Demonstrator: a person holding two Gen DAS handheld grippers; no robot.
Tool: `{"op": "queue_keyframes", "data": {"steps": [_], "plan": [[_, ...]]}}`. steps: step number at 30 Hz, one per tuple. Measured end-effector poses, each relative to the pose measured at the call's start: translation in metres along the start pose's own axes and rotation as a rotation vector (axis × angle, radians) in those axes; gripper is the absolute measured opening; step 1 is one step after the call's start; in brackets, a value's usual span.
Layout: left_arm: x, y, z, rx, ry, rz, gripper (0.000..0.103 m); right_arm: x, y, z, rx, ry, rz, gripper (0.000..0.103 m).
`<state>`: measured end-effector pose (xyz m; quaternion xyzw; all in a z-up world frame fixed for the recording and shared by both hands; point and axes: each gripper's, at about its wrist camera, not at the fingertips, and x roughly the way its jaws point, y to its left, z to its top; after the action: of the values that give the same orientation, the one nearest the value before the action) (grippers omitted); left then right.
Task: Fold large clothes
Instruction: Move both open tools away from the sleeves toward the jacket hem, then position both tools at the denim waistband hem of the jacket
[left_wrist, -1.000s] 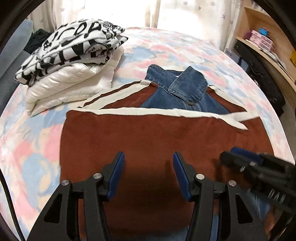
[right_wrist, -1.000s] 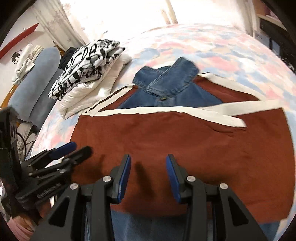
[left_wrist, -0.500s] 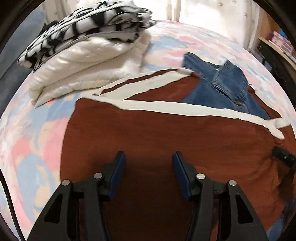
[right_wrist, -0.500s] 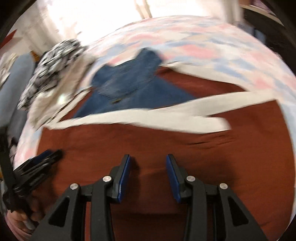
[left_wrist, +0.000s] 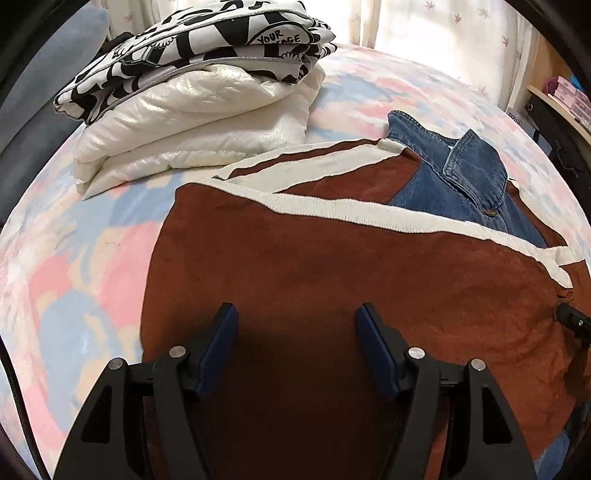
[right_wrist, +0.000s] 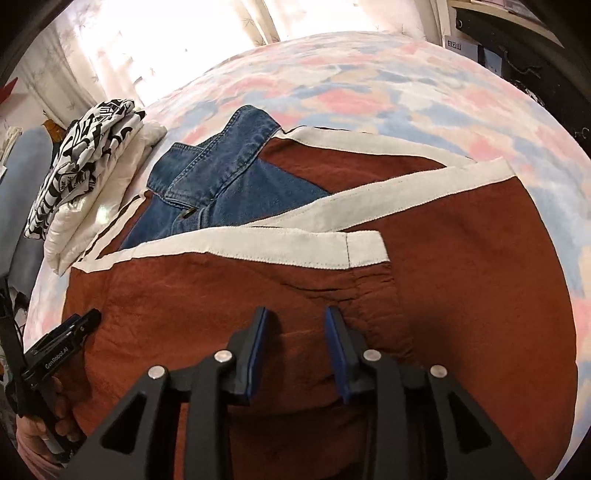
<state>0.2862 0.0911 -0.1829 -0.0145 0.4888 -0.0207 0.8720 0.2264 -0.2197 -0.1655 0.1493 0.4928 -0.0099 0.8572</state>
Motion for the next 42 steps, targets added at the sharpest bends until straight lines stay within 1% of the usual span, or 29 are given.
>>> {"op": "queue_keyframes", "data": {"steps": [5, 10, 14, 17, 20, 23, 26, 28, 30, 32, 35, 39, 42], "plan": [[-0.022, 0.001, -0.012, 0.001, 0.026, -0.005, 0.066, -0.018, 0.000, -0.007, 0.033, 0.010, 0.045, 0.035], [-0.058, 0.004, -0.034, 0.014, 0.008, -0.008, 0.066, -0.045, 0.005, -0.023, 0.028, -0.009, 0.075, 0.038], [-0.090, 0.014, -0.058, -0.008, -0.006, -0.034, 0.066, -0.072, 0.005, -0.043, 0.029, -0.033, 0.107, 0.039], [-0.113, 0.025, -0.076, -0.042, -0.010, -0.066, 0.066, -0.091, 0.006, -0.059, 0.023, -0.051, 0.118, 0.040], [-0.134, 0.031, -0.089, -0.052, -0.011, -0.081, 0.066, -0.106, 0.007, -0.075, 0.008, -0.054, 0.127, 0.040], [-0.158, 0.040, -0.099, -0.067, -0.039, -0.097, 0.066, -0.124, 0.008, -0.090, 0.003, -0.062, 0.143, 0.040], [-0.182, 0.050, -0.112, -0.082, -0.068, -0.098, 0.070, -0.143, 0.007, -0.106, -0.003, -0.083, 0.156, 0.040], [-0.193, 0.055, -0.124, -0.086, -0.079, -0.094, 0.071, -0.154, 0.004, -0.116, -0.005, -0.097, 0.162, 0.043], [-0.198, 0.060, -0.136, -0.091, -0.080, -0.088, 0.071, -0.163, 0.002, -0.126, -0.008, -0.111, 0.160, 0.051], [-0.200, 0.068, -0.152, -0.103, -0.067, -0.090, 0.071, -0.172, -0.003, -0.138, -0.009, -0.125, 0.153, 0.056], [-0.195, 0.081, -0.175, -0.129, -0.031, -0.102, 0.072, -0.180, -0.012, -0.153, 0.002, -0.127, 0.156, 0.056], [-0.186, 0.092, -0.203, -0.153, 0.020, -0.115, 0.072, -0.183, -0.023, -0.168, 0.006, -0.117, 0.137, 0.056], [-0.181, 0.098, -0.220, -0.182, 0.037, -0.135, 0.072, -0.183, -0.034, -0.178, 0.009, -0.106, 0.115, 0.056]]}}
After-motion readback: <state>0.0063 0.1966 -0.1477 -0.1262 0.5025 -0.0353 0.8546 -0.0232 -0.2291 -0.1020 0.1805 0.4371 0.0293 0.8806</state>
